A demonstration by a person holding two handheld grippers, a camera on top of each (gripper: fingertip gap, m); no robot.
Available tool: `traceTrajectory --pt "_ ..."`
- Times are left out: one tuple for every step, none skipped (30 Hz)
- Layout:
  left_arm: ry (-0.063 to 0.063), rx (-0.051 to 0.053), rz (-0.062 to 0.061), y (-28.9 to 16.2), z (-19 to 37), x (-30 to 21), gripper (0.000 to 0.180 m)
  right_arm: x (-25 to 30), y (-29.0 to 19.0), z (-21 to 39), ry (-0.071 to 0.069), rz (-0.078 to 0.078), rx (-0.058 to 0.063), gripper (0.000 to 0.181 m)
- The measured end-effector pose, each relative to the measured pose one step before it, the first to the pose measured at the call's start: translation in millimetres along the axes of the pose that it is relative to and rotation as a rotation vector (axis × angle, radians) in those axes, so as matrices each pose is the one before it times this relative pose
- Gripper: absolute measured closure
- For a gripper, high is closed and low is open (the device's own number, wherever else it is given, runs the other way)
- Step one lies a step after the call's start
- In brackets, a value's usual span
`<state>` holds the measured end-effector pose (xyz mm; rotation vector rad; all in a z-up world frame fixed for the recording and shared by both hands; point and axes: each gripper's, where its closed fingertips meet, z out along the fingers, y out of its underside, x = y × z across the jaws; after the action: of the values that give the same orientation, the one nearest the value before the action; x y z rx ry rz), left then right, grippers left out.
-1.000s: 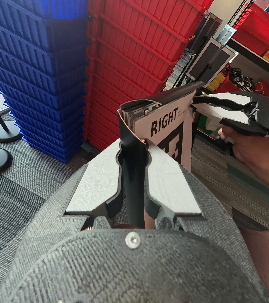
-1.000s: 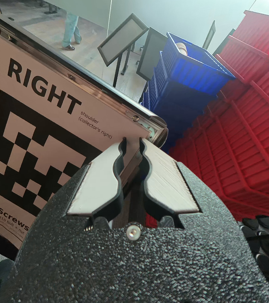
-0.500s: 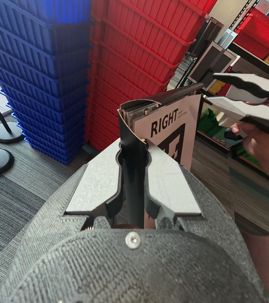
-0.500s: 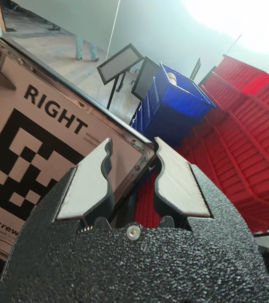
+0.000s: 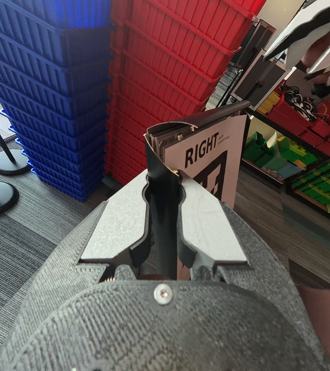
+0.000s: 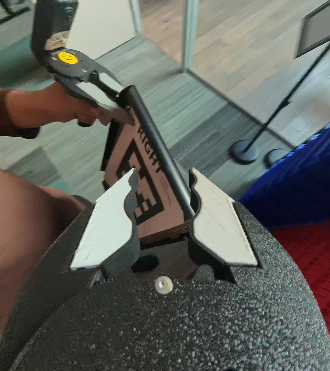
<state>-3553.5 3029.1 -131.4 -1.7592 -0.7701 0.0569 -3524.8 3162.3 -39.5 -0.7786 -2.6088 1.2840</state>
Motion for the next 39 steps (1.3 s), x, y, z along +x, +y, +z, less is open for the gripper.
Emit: traceTrajectory --pt "-0.0011 0.0018 -0.0024 -0.21 0.20 -0.10 0.157 -3.51 -1.97 4.00 -0.1021 0.0628 -0.0269 0.134" --pt "0.0001 0.0022 -0.0031 0.00 0.21 0.20 0.157 -1.64 -1.13 4.54 -0.0773 0.0545 -0.0300 0.133" --pt "-0.0003 0.0024 -0.0012 -0.06 0.33 0.60 0.157 2.44 0.74 5.19 -0.0371 0.0351 -0.0409 0.131" --pt "-0.0003 0.0011 0.0015 0.04 0.50 0.74 0.157 6.03 2.00 5.90 0.0000 0.0184 -0.0491 0.124" --pt "0.0002 0.0003 0.0015 0.00 0.54 0.82 0.157 6.12 2.58 6.32 0.0087 0.0081 -0.0536 0.119" --pt "-0.0001 -0.0002 0.0015 -0.01 0.39 0.75 0.157 4.71 2.56 6.00 0.0010 0.0075 -0.0565 0.117" --pt "-0.0002 -0.0009 0.0023 -0.01 0.42 0.54 0.157 2.68 1.72 5.25 -0.0157 0.0159 -0.0518 0.118" --pt "-0.0005 -0.0008 0.0012 0.08 0.38 0.48 0.157 -0.96 0.39 4.06 -0.0411 0.0187 -0.0420 0.123" --pt "-0.0006 -0.0006 -0.0006 -0.13 0.14 0.19 0.157 -2.43 -1.99 2.64 -0.0511 0.0184 -0.0247 0.130" --pt "-0.0015 0.0002 0.0004 -0.05 0.06 0.06 0.157 -1.98 -4.46 1.27 -0.0443 0.0192 -0.0064 0.134" --pt "-0.0011 0.0010 0.0006 -0.06 0.07 0.01 0.157 -1.92 -4.69 0.32 -0.0397 0.0172 -0.0013 0.138" --pt "0.0007 0.0008 -0.0012 0.03 -0.04 0.17 0.157 -1.22 -3.96 0.38 -0.0336 0.0141 -0.0025 0.140" --pt "0.0005 0.0003 -0.0011 0.11 -0.07 0.14 0.157 1.15 -2.51 0.73 -0.0214 0.0137 -0.0076 0.140" --pt "-0.0009 -0.0001 0.0006 0.06 -0.17 0.09 0.157 4.24 -0.14 1.81 -0.0061 0.0159 -0.0199 0.140" --pt "-0.0012 -0.0006 0.0007 0.09 -0.16 -0.02 0.157 6.96 2.03 3.01 0.0086 0.0157 -0.0308 0.140" --pt "-0.0007 -0.0008 0.0003 -0.06 -0.13 -0.05 0.157 7.21 2.66 3.97 0.0120 0.0129 -0.0325 0.140" --pt "-0.0001 -0.0006 0.0000 0.05 -0.09 -0.15 0.157 4.04 2.43 4.38 -0.0033 0.0089 -0.0283 0.141" --pt "-0.0006 -0.0015 -0.0015 0.15 -0.27 -0.29 0.157 -0.08 0.69 3.57 -0.0242 0.0065 -0.0154 0.142" --pt "-0.0001 0.0013 -0.0030 -0.05 -0.50 -0.34 0.157 -4.07 -1.13 1.91 -0.0432 0.0053 -0.0002 0.147" --pt "-0.0016 0.0015 -0.0020 0.03 -0.54 -0.70 0.157 -3.28 -0.78 0.92 -0.0324 -0.0022 0.0025 0.154" --pt "-0.0008 0.0003 -0.0012 0.12 -0.45 -0.38 0.157 -1.79 -0.58 0.46 -0.0184 -0.0074 0.0057 0.157" --pt "0.0006 -0.0003 -0.0004 0.11 -0.23 0.08 0.157 -1.57 -0.10 0.58 -0.0168 -0.0036 0.0041 0.161" --pt "0.0007 -0.0020 0.0014 0.31 -0.13 0.37 0.157 -0.43 0.31 0.81 -0.0117 0.0046 0.0001 0.161" --pt "0.0011 0.0002 0.0020 0.15 -0.19 0.56 0.157 -0.95 0.77 1.05 -0.0168 0.0113 -0.0017 0.161" --pt "0.0005 -0.0006 0.0005 0.38 -0.05 0.49 0.157 -0.99 0.93 1.25 -0.0188 0.0101 -0.0025 0.159" --pt "0.0019 0.0011 0.0002 0.15 -0.23 0.43 0.157 -0.69 0.87 0.70 -0.0142 0.0010 -0.0031 0.159" --pt "0.0005 0.0016 -0.0004 0.05 -0.24 0.14 0.157 -0.28 0.42 0.34 -0.0055 -0.0094 -0.0022 0.159" --pt "-0.0003 0.0013 0.0000 0.11 -0.21 0.13 0.157 -0.16 0.21 0.26 0.0009 -0.0111 0.0002 0.158" --pt "-0.0003 0.0004 -0.0003 0.04 -0.06 0.14 0.157 -0.25 0.21 0.31 0.0038 -0.0125 -0.0012 0.158" --pt "-0.0004 -0.0008 0.0003 0.13 0.07 0.11 0.157 0.04 0.23 0.23 0.0062 -0.0134 -0.0023 0.158" --pt "-0.0008 0.0000 -0.0003 0.07 0.09 0.17 0.157 0.09 0.24 0.20 0.0072 -0.0063 -0.0033 0.158" --pt "-0.0003 0.0002 -0.0004 0.09 0.09 0.08 0.157 0.22 0.35 0.24 0.0093 0.0023 -0.0051 0.159" --pt "0.0010 0.0007 -0.0018 0.10 -0.05 0.10 0.157 -0.10 0.31 0.25 0.0135 0.0010 -0.0071 0.159" --pt "0.0010 0.0013 -0.0023 0.15 -0.23 -0.06 0.157 -0.31 0.32 0.45 0.0184 -0.0134 -0.0079 0.159" --pt "0.0007 0.0012 -0.0020 0.10 -0.23 0.03 0.157 -0.28 0.21 0.57 0.0216 -0.0181 -0.0068 0.160" --pt "-0.0007 -0.0003 -0.0008 0.16 -0.36 -0.04 0.157 -0.13 0.04 0.34 0.0187 -0.0110 -0.0062 0.159" --pt "-0.0003 -0.0004 0.0000 0.14 -0.32 -0.13 0.157 -0.12 -0.06 0.35 0.0155 -0.0072 -0.0043 0.160" --pt "-0.0006 -0.0004 0.0001 0.15 -0.41 -0.22 0.157 -0.21 -0.23 0.42 0.0132 -0.0065 -0.0016 0.160" --pt "-0.0001 -0.0004 -0.0004 0.17 -0.58 -0.23 0.157 -0.08 -0.36 0.41 0.0111 -0.0052 0.0008 0.160"
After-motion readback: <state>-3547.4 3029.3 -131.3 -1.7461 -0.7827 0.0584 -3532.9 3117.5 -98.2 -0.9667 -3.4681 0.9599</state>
